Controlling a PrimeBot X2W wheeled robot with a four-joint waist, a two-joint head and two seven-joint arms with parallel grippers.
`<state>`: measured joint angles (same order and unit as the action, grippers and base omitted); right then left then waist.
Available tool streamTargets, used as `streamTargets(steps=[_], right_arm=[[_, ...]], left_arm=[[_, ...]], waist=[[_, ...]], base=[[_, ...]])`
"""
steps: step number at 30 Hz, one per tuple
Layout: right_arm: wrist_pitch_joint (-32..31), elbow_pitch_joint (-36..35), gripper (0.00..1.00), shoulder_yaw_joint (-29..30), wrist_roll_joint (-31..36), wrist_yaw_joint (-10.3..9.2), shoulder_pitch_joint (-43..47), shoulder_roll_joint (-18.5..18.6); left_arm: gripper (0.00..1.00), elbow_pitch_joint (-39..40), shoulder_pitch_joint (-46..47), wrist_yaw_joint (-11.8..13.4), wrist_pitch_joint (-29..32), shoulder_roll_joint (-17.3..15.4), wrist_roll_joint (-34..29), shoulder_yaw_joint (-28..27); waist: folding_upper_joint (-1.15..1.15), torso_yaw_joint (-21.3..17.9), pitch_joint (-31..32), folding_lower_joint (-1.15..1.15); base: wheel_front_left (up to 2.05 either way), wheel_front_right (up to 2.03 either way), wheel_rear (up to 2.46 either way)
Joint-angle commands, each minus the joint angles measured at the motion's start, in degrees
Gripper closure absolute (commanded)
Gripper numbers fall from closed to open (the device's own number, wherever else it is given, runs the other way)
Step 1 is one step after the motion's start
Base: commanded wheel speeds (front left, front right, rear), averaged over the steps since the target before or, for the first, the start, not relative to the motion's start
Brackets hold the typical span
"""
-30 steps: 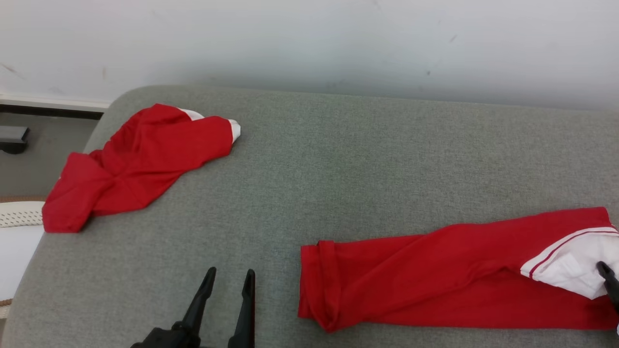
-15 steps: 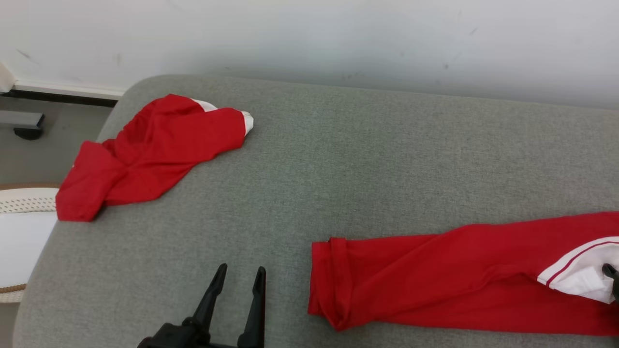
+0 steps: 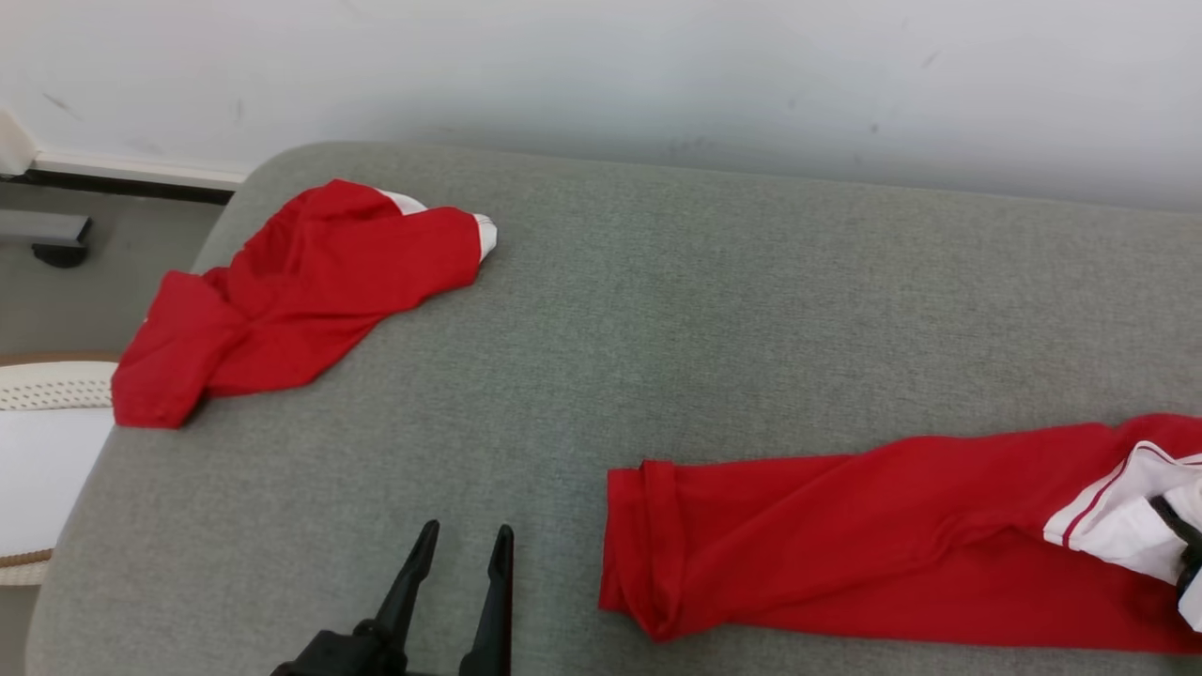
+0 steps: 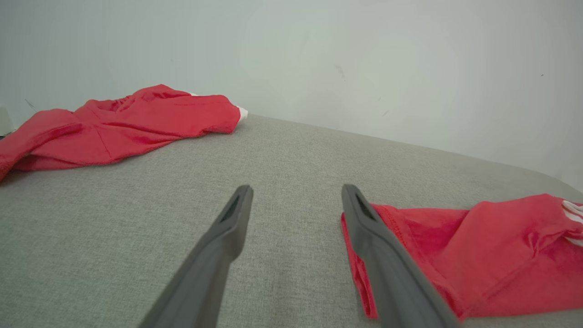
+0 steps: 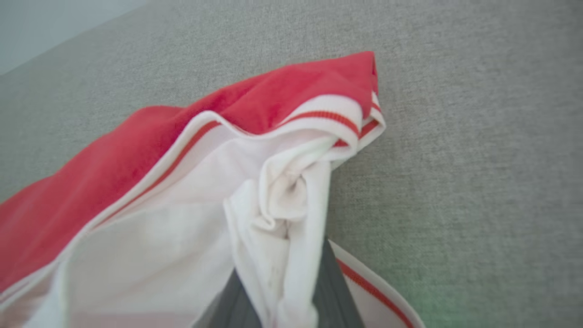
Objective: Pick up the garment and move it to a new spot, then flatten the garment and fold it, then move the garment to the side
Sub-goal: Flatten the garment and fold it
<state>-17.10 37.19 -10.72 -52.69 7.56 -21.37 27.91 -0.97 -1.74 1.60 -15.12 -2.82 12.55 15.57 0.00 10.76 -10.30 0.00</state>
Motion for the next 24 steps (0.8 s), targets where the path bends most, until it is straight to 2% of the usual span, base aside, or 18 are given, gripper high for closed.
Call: streamTargets(steps=[1, 10, 17, 21, 24], right_arm=[[0.0, 0.4, 1.00, 0.1, -0.6, -0.15, 0.8, 0.9], [-0.2, 0.8, 1.00, 2.6, -2.9, -0.15, -0.4, 6.3], [0.6, 2.1, 1.00, 5.0, -2.0, -0.15, -0.3, 11.1], [0.4, -0.1, 1.00, 5.0, -1.5, -0.15, -1.1, 12.6], [-0.5, -4.4, 1.00, 4.1, -2.8, -0.14, -1.1, 11.7]], left_arm=[[0.00, -0.2, -0.5, -0.2, 0.0, -0.2, 0.6, -0.3], [0.00, -1.1, 0.1, -1.5, 0.0, -0.2, -1.0, -1.9], [0.00, -1.5, 0.7, -1.8, 0.0, -0.2, -0.4, -1.8], [0.00, -1.7, 0.8, -1.9, 0.0, -0.2, -0.4, -1.4], [0.00, -1.9, 0.9, -1.8, 0.0, -0.2, -0.1, -1.3]], waist=[[0.00, -0.8, 0.1, 0.00], [0.00, -4.7, -0.1, 0.00], [0.00, -6.5, 0.5, 0.00], [0.00, -6.9, 0.5, 0.00], [0.00, -6.7, 0.7, 0.00]], base=[[0.00, 0.00, 0.00], [0.00, 0.00, 0.00], [0.00, 0.00, 0.00], [0.00, 0.00, 0.00], [0.00, 0.00, 0.00]])
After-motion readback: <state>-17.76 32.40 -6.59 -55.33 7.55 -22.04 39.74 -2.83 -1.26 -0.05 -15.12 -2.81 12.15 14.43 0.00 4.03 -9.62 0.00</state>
